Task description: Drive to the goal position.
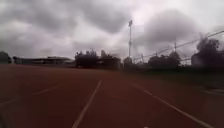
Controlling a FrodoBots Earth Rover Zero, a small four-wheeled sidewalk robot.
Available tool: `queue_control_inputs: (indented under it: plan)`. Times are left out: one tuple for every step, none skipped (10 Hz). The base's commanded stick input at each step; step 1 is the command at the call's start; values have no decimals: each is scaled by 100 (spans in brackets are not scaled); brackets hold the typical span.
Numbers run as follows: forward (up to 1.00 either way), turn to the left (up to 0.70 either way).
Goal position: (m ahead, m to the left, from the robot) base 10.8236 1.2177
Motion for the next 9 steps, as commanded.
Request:
queue_control_inputs:
  plan:
    - [70, 0]
    - [70, 0]
    - [70, 0]
    - [70, 0]
    - [70, 0]
    - [70, 0]
    - [70, 0]
    - [70, 0]
    - [70, 0]
